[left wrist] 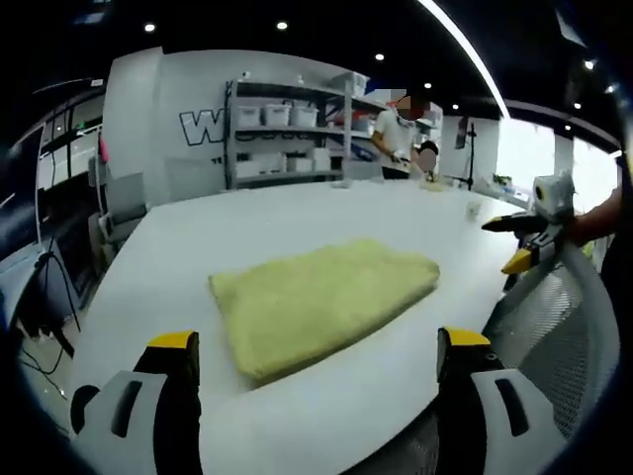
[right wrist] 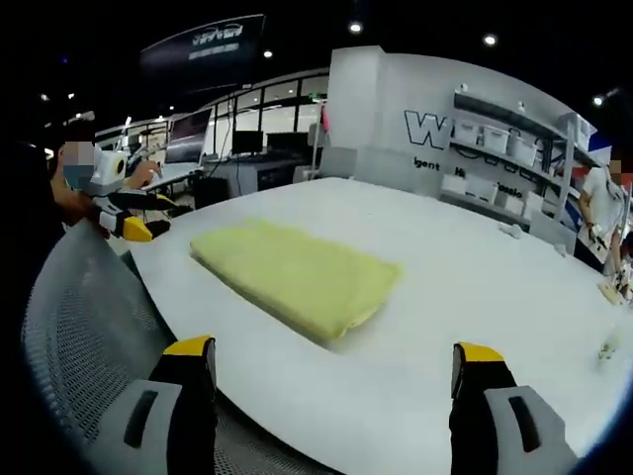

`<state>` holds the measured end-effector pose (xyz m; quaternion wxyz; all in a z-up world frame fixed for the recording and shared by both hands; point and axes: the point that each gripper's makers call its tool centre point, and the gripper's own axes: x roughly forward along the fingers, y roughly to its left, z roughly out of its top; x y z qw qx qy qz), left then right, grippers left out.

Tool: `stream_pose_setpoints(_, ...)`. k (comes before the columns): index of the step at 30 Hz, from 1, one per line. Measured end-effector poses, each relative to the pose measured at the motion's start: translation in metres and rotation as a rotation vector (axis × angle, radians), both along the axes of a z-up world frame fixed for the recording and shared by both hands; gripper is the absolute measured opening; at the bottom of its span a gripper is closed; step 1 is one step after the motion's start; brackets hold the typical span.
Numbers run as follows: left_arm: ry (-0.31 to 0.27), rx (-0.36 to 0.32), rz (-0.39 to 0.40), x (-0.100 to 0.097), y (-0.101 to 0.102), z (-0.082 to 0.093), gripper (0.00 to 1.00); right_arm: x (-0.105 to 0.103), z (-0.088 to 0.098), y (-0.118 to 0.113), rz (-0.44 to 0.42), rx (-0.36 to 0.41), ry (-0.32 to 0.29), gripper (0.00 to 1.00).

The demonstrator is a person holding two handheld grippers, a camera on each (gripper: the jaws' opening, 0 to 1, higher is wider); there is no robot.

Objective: Fold the garment on the visible template until the final outline fits inside the template.

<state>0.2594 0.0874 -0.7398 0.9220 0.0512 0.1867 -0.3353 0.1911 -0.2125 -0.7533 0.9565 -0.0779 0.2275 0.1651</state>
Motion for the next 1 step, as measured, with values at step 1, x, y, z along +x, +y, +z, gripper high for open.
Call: stream_pose_setpoints(1, 0.004, -0.002, 0.000, -0.0005, -0.0007, -0.0004, 0.99, -0.0001, -0.0001, 0.0001, 0.000, 0.001, 0.001, 0.99)
